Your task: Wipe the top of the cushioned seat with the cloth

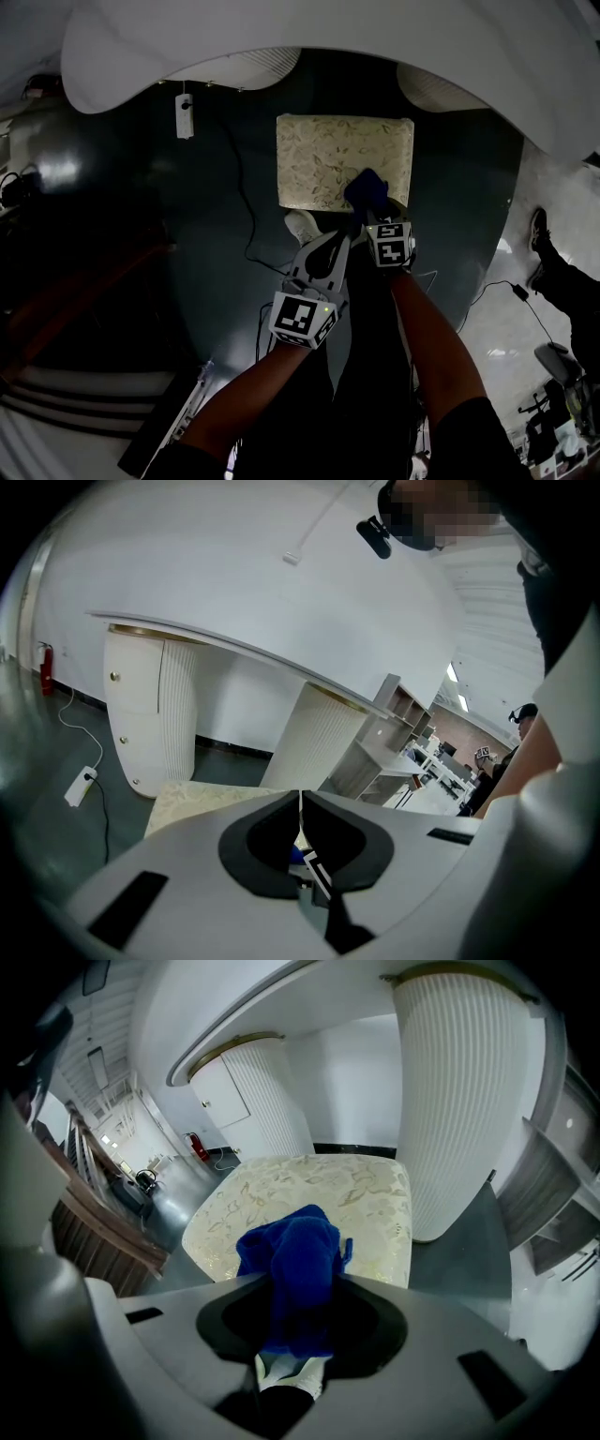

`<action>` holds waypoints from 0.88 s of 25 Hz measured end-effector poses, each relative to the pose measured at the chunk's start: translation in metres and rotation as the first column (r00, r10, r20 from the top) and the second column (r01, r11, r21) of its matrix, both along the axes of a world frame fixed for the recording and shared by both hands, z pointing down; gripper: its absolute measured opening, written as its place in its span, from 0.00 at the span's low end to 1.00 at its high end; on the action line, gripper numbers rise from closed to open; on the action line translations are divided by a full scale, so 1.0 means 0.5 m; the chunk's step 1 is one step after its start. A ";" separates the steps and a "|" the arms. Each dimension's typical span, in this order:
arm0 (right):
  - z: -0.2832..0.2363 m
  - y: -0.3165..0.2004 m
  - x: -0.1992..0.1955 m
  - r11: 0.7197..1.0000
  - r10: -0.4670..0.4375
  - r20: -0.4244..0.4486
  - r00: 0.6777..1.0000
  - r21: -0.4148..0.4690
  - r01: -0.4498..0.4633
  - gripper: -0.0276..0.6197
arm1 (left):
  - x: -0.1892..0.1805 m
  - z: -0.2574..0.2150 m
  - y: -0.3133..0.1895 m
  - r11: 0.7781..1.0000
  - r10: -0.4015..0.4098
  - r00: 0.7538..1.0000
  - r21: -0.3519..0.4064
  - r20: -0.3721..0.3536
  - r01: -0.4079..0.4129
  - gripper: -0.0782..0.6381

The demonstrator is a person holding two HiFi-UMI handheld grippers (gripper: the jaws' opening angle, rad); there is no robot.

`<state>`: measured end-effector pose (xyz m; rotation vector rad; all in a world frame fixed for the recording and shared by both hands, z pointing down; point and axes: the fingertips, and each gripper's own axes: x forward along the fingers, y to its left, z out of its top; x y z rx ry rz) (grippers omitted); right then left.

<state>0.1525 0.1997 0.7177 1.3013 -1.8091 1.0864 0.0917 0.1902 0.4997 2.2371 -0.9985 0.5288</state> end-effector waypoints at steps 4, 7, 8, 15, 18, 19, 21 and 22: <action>-0.001 0.008 0.035 1.000 0.028 -0.004 1.000 -0.004 -0.028 0.28 | 0.025 -0.001 0.009 0.999 0.032 0.999 -0.002 0.008 -0.032 0.14; 0.000 0.021 0.067 0.998 0.058 -0.013 0.998 -0.015 -0.058 0.28 | 0.039 -0.002 0.018 0.999 0.047 0.999 -0.010 0.013 -0.047 0.14; 0.001 0.026 0.079 0.997 0.071 -0.016 0.997 -0.019 -0.071 0.28 | 0.044 -0.003 0.021 0.999 0.053 0.999 -0.012 0.013 -0.053 0.14; 0.008 0.048 0.153 0.993 0.109 -0.071 0.991 -0.031 -0.112 0.29 | 0.070 -0.002 0.029 0.997 0.079 0.997 -0.017 -0.003 -0.079 0.14; -0.007 0.045 0.186 0.984 0.176 -0.068 0.982 -0.004 -0.177 0.28 | 0.076 -0.008 0.028 0.996 0.085 0.996 -0.013 -0.006 -0.085 0.14; -0.015 0.048 0.196 0.980 0.200 -0.061 0.978 -0.001 -0.200 0.28 | 0.076 -0.011 0.028 0.996 0.089 0.996 -0.011 -0.005 -0.089 0.14; -0.036 0.048 0.215 0.974 0.228 -0.055 0.972 0.017 -0.227 0.28 | 0.077 -0.020 0.026 0.995 0.096 0.995 -0.006 -0.013 -0.096 0.14; -0.052 0.046 0.223 0.972 0.235 -0.052 0.971 0.036 -0.233 0.27 | 0.077 -0.027 0.025 0.995 0.099 0.995 -0.002 -0.021 -0.099 0.14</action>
